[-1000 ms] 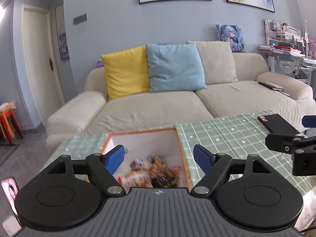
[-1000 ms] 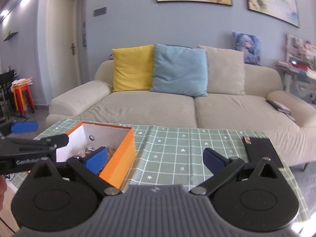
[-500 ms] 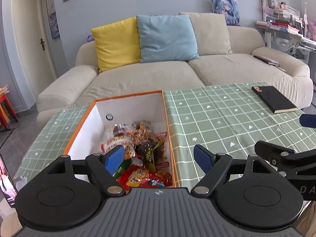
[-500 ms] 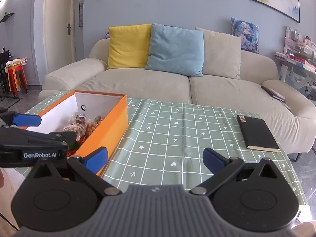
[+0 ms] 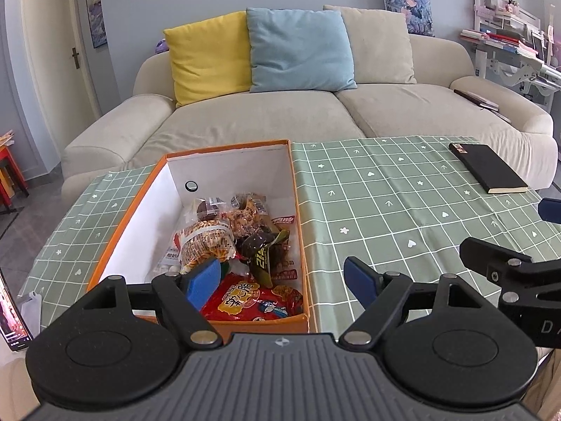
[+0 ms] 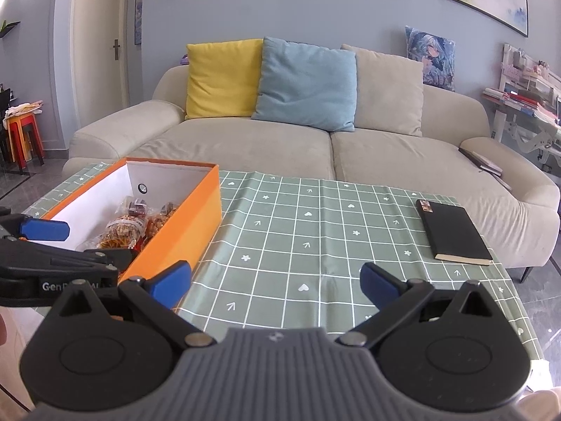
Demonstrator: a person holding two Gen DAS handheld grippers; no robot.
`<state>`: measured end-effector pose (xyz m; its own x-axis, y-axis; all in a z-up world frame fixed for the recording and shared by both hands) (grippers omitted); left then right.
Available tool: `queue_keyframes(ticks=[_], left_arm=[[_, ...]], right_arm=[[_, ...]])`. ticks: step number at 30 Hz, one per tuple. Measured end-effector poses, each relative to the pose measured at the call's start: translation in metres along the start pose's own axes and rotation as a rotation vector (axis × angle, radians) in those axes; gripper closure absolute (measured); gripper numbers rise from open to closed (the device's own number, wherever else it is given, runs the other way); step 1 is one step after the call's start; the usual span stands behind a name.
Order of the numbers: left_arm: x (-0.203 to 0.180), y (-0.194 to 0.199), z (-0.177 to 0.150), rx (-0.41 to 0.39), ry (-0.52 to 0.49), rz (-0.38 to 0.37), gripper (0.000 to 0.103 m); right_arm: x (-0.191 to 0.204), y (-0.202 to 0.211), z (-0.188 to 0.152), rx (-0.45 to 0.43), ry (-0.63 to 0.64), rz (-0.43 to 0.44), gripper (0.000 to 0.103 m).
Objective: Organize snacks
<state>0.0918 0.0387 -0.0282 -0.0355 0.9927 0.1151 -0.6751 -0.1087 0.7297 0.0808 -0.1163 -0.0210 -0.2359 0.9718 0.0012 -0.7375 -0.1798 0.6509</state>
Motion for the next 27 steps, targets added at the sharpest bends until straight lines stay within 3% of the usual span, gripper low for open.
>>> queue_keyframes(ticks=[27], left_arm=[[-0.0013, -0.002, -0.0009, 0.013, 0.003, -0.004, 0.009]], right_arm=[[-0.0011, -0.0026, 0.0013, 0.003, -0.012, -0.011, 0.004]])
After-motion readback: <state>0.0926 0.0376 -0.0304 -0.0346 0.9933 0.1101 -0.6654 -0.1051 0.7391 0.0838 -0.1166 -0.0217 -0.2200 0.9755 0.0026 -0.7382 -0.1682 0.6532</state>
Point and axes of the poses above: each gripper's, at about its wrist camera, not at the fingertips, and y roughly against the way its jaws point, x to its left, z to its top, the point moved 6 cm from there along -y, roughly the way its jaws point, and after that the axes turned 7 degrees about x, right-handed, at the moved point
